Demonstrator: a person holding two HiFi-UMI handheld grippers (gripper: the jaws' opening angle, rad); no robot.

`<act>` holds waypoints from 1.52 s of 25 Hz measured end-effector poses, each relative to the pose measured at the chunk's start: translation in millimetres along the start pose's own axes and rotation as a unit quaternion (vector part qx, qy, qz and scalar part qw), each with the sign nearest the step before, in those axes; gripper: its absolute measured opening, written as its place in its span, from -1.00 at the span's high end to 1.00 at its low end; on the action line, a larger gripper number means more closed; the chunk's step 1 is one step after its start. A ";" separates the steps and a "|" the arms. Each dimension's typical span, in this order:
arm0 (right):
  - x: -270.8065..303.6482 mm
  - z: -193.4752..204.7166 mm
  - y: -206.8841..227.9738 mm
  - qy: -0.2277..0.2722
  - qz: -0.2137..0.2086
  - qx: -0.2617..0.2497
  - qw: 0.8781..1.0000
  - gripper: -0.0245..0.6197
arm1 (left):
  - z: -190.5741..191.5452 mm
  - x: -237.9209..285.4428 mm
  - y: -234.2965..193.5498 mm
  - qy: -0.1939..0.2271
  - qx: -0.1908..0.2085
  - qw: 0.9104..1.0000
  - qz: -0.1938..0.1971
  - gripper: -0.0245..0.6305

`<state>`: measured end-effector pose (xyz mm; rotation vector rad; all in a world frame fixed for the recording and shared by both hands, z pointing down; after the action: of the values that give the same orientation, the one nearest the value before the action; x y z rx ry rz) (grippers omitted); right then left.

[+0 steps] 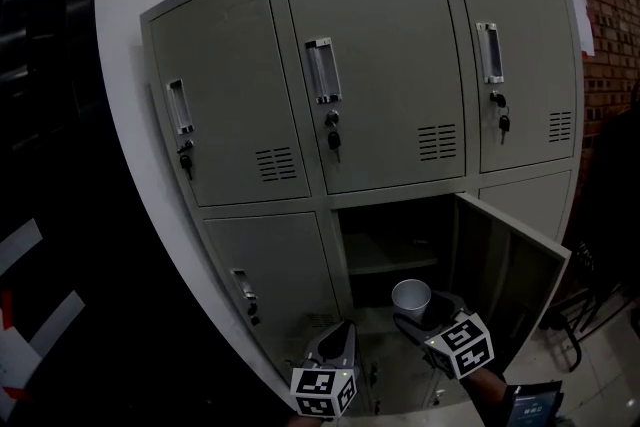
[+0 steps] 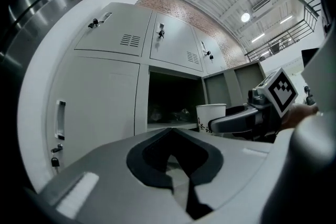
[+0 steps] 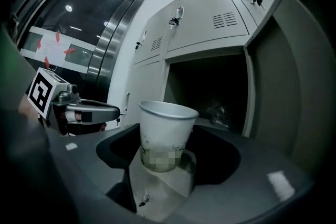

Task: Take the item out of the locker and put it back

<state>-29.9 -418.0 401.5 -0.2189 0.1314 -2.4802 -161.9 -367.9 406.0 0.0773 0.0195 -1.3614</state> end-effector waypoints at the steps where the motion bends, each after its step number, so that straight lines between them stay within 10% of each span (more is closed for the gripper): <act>1: 5.4 -0.7 7.0 0.002 -0.004 -0.001 1.000 -0.05 | 0.0 6.7 -0.6 0.001 -0.002 1.000 -0.004 0.93; 38: 175.8 -28.0 119.7 -0.034 0.011 -0.006 0.999 -0.07 | 8.4 88.5 -59.3 0.032 -0.006 0.999 0.014 0.93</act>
<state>-102.0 -618.7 378.4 -0.3048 0.1201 -2.4481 -201.7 -467.0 406.6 0.1110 0.0795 -1.3297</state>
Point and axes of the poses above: the fingertips, and each gripper's own axes: x forward along the fingers, y to its right, z out of its underside, the point moved 3 cm from there along -x, backward along the fingers, and after that the axes turned 5 degrees about -z, right-handed, at the moved point
